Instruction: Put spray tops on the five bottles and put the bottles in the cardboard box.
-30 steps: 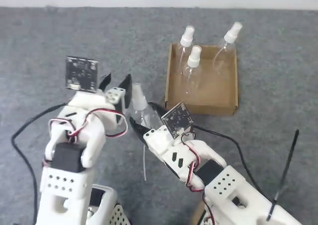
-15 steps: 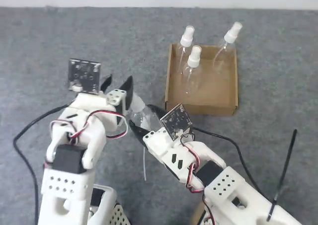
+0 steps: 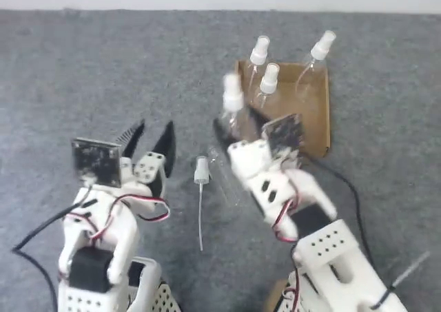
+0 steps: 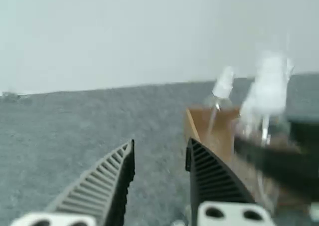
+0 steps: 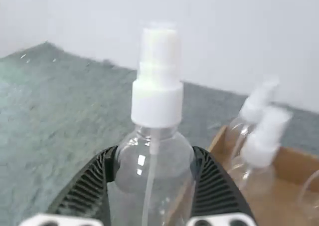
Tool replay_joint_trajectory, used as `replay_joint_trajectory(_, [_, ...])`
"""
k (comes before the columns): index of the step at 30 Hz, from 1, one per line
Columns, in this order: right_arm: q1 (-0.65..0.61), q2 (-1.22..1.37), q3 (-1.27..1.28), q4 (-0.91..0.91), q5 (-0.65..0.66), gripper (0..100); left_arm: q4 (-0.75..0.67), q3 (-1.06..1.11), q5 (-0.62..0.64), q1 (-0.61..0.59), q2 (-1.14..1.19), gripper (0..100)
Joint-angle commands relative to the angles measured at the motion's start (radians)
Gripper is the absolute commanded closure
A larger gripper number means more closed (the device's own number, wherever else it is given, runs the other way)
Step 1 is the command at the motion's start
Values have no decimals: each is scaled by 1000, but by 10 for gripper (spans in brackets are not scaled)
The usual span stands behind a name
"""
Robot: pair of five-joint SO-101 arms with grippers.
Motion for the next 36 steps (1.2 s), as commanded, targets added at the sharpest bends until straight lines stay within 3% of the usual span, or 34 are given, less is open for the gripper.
replay_joint_trajectory(1, [19, -33, -224, 143, -8, 993, -58, 65, -60, 100, -12, 829])
replay_joint_trajectory(5, [-18, 13, -315, 234, -6, 993, -77, 96, -63, 173, -15, 755])
replay_joint_trajectory(12, [-127, 229, -394, 242, -6, 993, -129, 151, -64, 178, -9, 750])
replay_joint_trajectory(17, [-196, 239, -419, 260, 18, 993, -186, 197, -68, 172, -9, 750])
replay_joint_trajectory(25, [-194, 120, -431, 467, 87, 993, -187, 202, -101, 172, -9, 753])
replay_joint_trajectory(36, [-171, 16, -431, 567, 89, 993, -195, 211, -106, 172, -9, 754])
